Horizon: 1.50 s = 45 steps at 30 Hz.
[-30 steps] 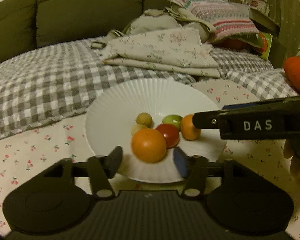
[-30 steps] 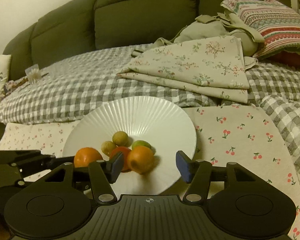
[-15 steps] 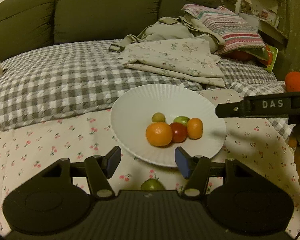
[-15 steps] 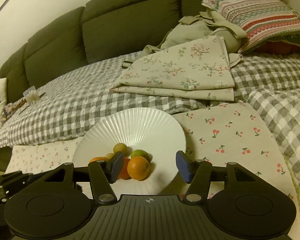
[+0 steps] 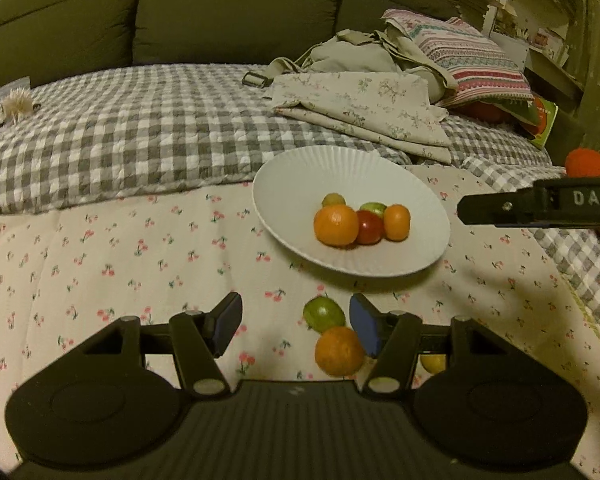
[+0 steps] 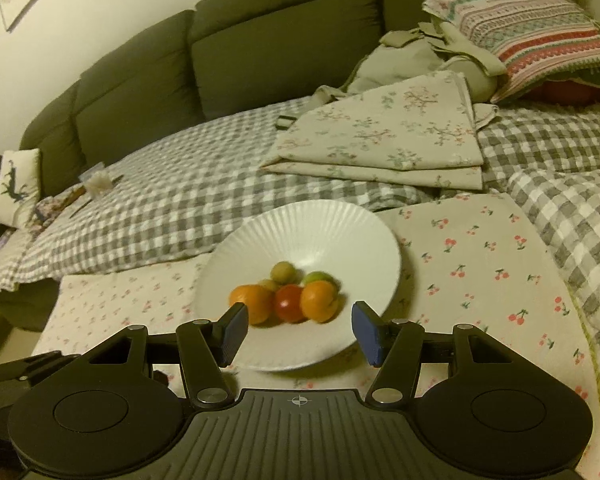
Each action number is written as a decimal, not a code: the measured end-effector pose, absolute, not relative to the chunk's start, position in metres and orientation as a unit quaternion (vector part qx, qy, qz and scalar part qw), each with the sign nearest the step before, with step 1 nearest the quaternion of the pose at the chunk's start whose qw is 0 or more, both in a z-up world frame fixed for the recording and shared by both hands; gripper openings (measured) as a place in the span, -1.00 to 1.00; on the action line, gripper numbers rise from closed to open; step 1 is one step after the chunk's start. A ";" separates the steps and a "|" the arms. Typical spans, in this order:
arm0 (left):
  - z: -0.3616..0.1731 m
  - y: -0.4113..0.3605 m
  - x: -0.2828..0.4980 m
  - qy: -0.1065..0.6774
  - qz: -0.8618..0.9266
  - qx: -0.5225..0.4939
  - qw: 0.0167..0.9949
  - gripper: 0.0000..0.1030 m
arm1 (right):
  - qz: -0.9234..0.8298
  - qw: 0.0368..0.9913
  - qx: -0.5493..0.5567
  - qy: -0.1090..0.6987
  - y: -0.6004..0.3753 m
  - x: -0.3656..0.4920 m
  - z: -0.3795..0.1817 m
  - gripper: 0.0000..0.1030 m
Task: Organize fruits
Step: 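Move the left tool back to a mandarin and grasp it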
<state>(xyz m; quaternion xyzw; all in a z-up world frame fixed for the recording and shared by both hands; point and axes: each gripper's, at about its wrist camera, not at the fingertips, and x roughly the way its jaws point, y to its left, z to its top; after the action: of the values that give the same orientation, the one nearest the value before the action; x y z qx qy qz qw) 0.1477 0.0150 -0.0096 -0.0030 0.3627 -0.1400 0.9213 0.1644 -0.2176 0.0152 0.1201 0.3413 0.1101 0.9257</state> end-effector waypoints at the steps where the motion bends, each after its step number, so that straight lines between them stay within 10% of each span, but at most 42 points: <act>1: -0.010 0.015 0.146 0.364 -0.140 -0.004 0.921 0.15 | 0.114 0.926 0.116 0.342 -0.215 0.161 0.016 0.12; 45: -0.056 -0.012 0.150 0.392 -0.180 0.031 0.902 0.15 | 0.135 0.898 0.096 0.408 -0.199 0.125 -0.003 0.20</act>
<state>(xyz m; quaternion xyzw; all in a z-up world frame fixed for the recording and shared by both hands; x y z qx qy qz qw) 0.1504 -0.0117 -0.0556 0.0315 0.3917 -0.1801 0.9017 0.1248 -0.1991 -0.0029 0.0959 0.4076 0.1352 0.8980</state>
